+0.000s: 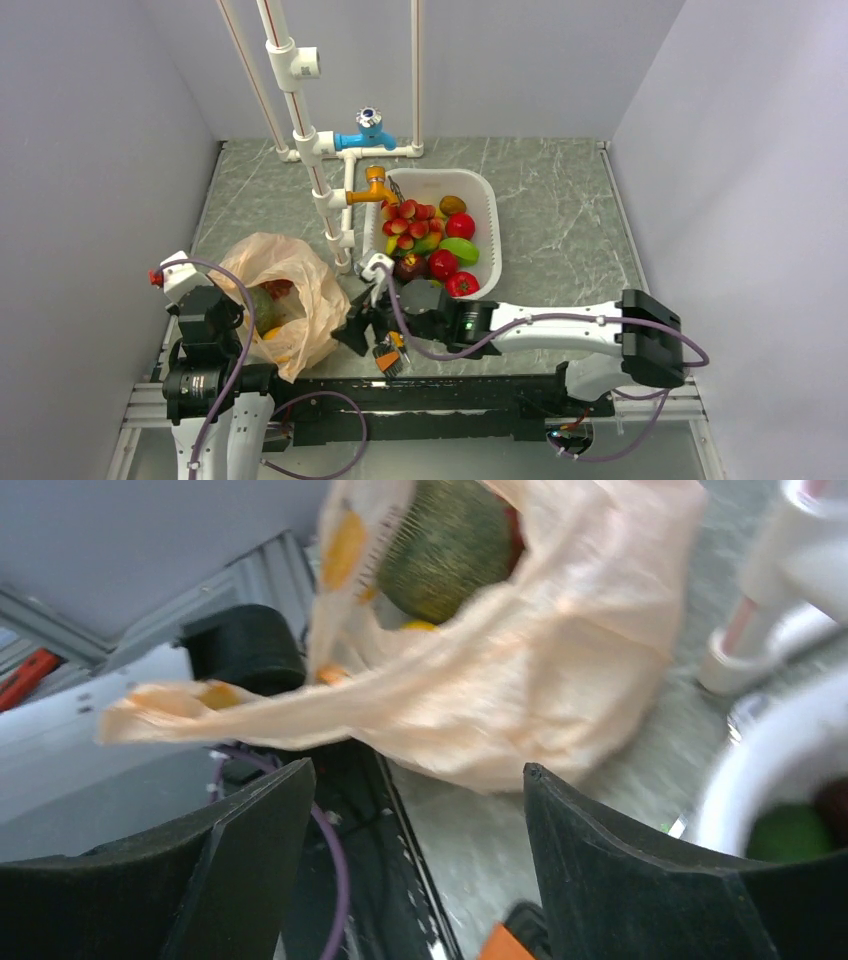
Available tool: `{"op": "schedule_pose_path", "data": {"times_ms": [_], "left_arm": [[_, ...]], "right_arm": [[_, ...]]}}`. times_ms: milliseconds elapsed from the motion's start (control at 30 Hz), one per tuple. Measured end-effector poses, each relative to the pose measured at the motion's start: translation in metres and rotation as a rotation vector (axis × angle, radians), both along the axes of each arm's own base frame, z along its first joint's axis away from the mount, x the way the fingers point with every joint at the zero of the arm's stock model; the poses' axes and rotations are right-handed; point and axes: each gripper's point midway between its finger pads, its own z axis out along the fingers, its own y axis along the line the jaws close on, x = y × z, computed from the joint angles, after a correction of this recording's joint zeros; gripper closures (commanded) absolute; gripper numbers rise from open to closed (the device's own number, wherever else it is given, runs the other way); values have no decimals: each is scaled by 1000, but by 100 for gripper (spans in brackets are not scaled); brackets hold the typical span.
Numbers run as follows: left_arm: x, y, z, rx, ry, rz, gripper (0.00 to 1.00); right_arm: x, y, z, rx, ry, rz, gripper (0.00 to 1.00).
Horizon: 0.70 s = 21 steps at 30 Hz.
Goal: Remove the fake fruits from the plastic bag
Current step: Adjust the plastic bag at the center of the board.
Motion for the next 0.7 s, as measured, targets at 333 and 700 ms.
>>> {"op": "schedule_pose_path", "data": {"times_ms": [333,700], "left_arm": [[0,0,0,0,0,1,100],[0,0,0,0,0,1,100]], "right_arm": [[-7,111,44,67,-108,149,56],[1,152,-38,-164,-141,223,61]]}}
